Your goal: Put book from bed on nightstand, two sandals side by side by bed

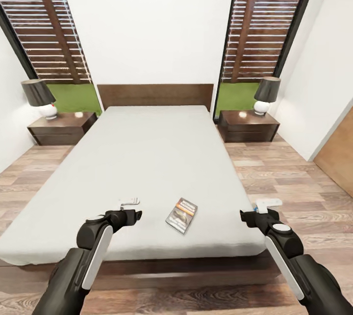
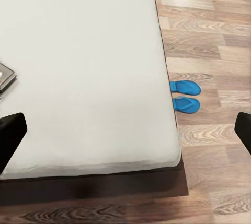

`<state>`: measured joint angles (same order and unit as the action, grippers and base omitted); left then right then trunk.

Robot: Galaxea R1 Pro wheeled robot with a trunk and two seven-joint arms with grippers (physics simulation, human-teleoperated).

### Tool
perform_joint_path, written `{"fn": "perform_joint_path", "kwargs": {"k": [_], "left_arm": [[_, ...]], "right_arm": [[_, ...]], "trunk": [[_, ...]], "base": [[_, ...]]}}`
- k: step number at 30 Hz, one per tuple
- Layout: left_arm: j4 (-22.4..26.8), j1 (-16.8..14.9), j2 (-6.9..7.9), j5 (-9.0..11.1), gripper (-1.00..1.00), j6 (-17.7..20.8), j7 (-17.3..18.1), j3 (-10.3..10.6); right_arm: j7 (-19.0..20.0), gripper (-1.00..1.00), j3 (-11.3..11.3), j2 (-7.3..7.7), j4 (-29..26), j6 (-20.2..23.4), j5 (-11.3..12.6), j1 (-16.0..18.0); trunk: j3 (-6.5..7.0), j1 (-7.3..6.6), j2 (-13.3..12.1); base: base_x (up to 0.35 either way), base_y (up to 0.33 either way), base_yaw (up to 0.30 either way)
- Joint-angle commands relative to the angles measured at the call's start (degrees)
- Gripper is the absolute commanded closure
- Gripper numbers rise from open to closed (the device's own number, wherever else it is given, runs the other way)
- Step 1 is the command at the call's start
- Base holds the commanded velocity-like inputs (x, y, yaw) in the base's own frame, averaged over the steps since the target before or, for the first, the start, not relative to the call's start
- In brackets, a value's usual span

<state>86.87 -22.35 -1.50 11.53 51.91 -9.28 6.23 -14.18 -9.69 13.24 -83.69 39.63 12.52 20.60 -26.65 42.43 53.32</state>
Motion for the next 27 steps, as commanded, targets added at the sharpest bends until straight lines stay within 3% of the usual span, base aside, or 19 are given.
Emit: {"fn": "perform_joint_path", "kwargs": {"k": [1,12,21,27], "left_arm": [[0.0,0.0,0.00,0.6,-1.00,0.2,-0.6,0.1],[0.1,0.0,0.00,0.6,-1.00,0.2,-0.6,0.1],[0.1,0.0,-0.04,0.6,-1.00,0.2,-0.6,0.2],[0.0,0.0,-0.08,0.6,-1.00,0.2,-0.6,0.3]], "right_arm": [[-0.6,-1.00,-0.2,0.07,-0.1,0.2,0.6,0.1],[-0.6,-1.00,-0.2,0.04,-0.1,0.2,0.6,0.1],[-0.6,-1.00,-0.2,0.05,-0.1,0.1,0.6,0.1],[-0.6,-1.00,-0.2,0.05,-0.1,0.2,0.6,0.1]], "trunk": [[-0.06,0.03,0.0],[-0.06,0.03,0.0],[-0.06,0.03,0.0],[-0.06,0.03,0.0]], "base": [[0.237,0.207,-0.031],[0.232,0.210,-0.006],[0.033,0.023,0.000],[0.239,0.001,-0.072]]}}
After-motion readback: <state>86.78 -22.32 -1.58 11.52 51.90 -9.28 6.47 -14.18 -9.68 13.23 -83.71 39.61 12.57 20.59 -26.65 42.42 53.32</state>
